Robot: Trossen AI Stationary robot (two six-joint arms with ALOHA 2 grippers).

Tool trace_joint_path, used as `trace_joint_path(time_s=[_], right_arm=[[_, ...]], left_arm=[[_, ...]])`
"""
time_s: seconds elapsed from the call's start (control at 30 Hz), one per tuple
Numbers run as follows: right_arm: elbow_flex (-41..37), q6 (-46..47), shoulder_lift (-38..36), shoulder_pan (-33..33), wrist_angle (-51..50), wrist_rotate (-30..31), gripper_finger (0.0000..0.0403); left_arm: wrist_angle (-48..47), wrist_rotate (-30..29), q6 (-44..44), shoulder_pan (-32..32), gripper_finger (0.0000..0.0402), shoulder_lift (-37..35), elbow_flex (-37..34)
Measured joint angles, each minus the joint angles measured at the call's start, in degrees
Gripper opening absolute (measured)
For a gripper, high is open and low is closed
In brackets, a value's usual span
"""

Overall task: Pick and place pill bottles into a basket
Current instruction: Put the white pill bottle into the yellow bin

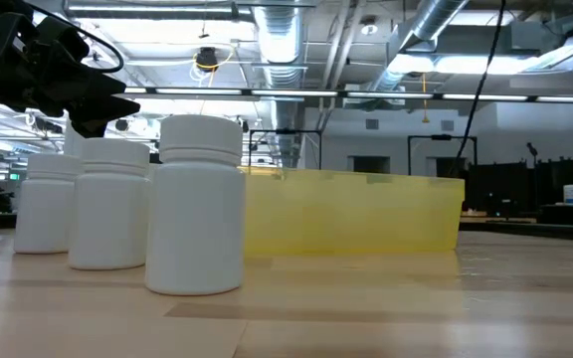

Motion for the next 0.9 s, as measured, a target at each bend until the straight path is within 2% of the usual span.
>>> trace_joint_path(time_s=[0.13,0.27,0.4,0.5,0.73,0.9], right_arm=[[-6.6,1.7,-11.2,1.9,4.8,2.4,0.0230],[-14.9,3.8,-22.3,4.5,9.5,12.1,0.0230],[-28.6,5.8,-34.7,8.7,18.0,23.3,0.0230],[-42.4,7.7,-44.8,11.4,26.1,28.4,0.0230],[-76.8,9.1,-65.6,15.0,49.3,28.2,0.0230],[-95.6,15.3,-75.7,16.0,63.1,28.4,0.0230]], left_arm=[[0.0,0.0,0.0,0.0,0.0194,0.0,0.0],[0.0,0.0,0.0,0.0,0.0194,0.0,0.0],[0.0,0.0,0.0,0.0,0.0194,0.0,0.0],[0.0,0.0,0.0,0.0,0.0194,0.0,0.0],[0.0,0.0,0.0,0.0,0.0194,0.0,0.0],[0.0,0.0,0.0,0.0,0.0194,0.0,0.0]])
